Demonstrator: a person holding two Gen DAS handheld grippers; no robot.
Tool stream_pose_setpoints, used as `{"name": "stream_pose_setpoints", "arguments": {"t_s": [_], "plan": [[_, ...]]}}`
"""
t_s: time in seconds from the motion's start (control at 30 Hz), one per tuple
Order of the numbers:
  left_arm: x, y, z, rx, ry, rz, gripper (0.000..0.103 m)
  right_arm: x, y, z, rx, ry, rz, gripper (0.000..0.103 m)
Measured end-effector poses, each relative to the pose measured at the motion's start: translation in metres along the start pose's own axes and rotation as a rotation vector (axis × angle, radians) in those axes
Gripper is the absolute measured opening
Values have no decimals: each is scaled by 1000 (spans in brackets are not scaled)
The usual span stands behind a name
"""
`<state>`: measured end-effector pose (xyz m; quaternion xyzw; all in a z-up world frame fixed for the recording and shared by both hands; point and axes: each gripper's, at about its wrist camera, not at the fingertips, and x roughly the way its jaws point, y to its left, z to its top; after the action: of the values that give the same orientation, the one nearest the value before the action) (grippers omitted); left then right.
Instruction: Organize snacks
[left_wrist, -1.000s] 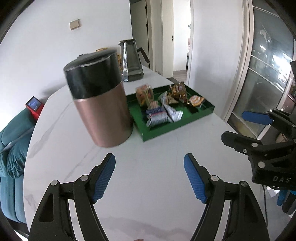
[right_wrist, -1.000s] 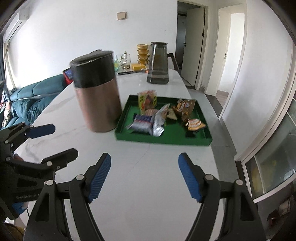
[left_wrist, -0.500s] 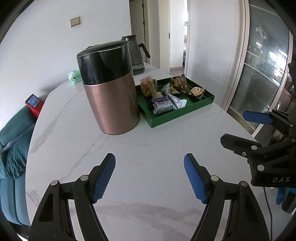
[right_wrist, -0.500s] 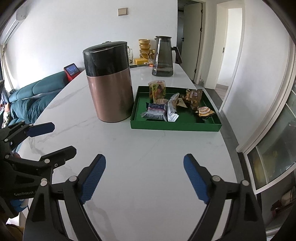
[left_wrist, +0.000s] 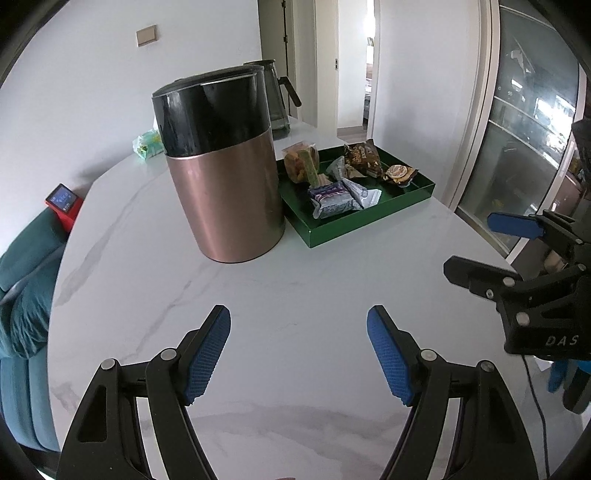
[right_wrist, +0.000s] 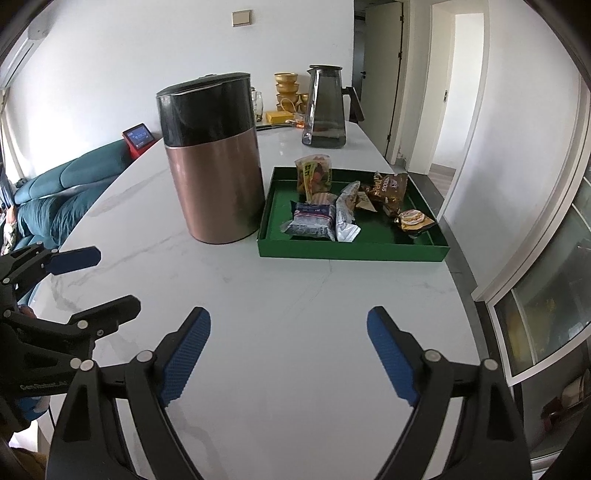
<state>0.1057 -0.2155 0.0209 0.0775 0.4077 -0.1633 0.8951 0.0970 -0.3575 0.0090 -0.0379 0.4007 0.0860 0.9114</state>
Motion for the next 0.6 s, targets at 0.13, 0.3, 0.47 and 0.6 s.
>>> {"name": "stream_pose_setpoints", "arguments": {"t_s": [0.13, 0.3, 0.47, 0.6], "plan": [[4, 4, -1, -3, 10, -3, 71, 5, -2, 2, -5, -10, -6, 103], [5, 14, -3, -12, 18, 18, 71, 9, -1, 4, -9, -12, -7, 103], [7, 34, -12, -38, 35, 59, 71, 13, -3, 2, -5, -3, -11, 103], [9, 54, -22, -55, 55, 95, 71, 14, -5, 0, -8, 4, -19, 103]]}}
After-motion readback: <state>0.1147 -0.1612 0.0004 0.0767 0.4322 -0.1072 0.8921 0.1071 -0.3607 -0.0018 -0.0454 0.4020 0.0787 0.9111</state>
